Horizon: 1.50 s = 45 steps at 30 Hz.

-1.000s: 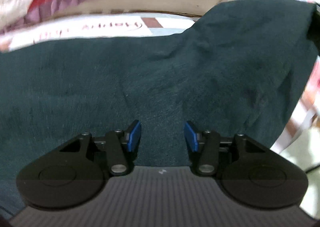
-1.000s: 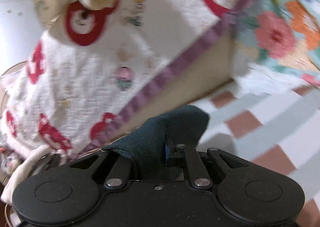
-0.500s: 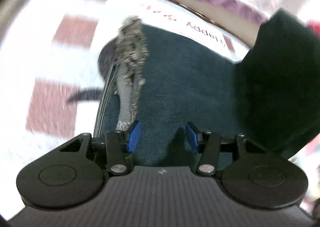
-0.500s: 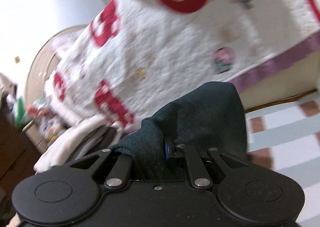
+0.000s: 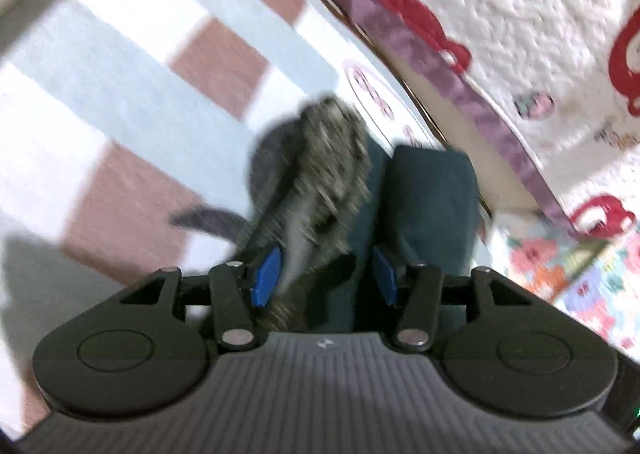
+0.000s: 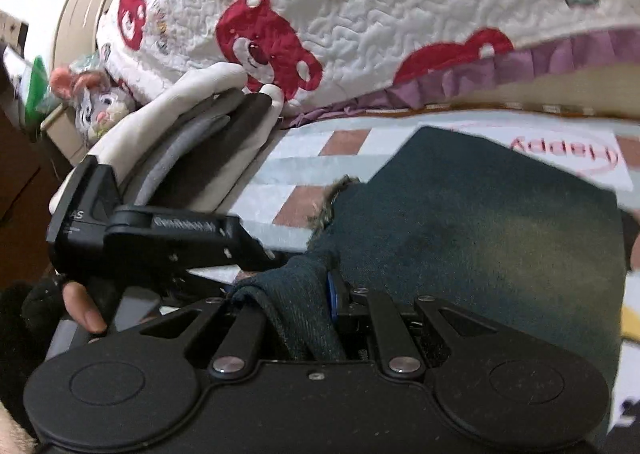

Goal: Fold clothes

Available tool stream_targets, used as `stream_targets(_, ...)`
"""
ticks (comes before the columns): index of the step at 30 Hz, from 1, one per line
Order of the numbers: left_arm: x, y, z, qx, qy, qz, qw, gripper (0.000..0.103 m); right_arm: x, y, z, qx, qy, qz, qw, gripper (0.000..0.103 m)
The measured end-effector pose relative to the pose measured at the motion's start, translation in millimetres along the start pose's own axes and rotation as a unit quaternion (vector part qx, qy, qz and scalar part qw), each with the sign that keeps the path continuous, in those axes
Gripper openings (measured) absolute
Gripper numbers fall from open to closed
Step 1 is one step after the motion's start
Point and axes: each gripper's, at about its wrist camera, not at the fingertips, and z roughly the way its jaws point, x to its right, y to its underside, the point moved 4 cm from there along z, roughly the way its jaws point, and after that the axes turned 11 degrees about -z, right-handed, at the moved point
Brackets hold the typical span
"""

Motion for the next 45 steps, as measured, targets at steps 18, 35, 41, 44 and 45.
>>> stream_targets(18, 4.5, -15.1, -6.3, 0.071, 0.021, 0.009, 0.9972, 0.053, -43.5, 16.6, 37.1, -0.012, 0.029, -0.163, 0.986, 0.013)
stream_targets(35, 34.5, 1.3, 41.0, 0.044, 0.019, 0.116, 0.9920, 0.054, -84.9, 50.3, 36.9, -0.033, 0.101, -0.322, 0.941, 0.021)
stream_targets(41, 36.2, 2.2, 42.1, 0.054, 0.015, 0.135, 0.9892, 0.054, -92.7, 57.0, 29.2, -0.036, 0.119, -0.352, 0.928, 0.027)
stream_targets(44, 40.5, 3.1, 44.9, 0.064, -0.001, 0.160, 0.9850, 0.055, -73.4, 53.2, 6.2, -0.033, 0.087, -0.311, 0.946, 0.029)
stream_targets(45, 42.7, 3.2, 47.1, 0.067, -0.008, 0.169, 0.9833, 0.055, -67.0, 51.9, -1.6, -0.031, 0.076, -0.297, 0.951, 0.029)
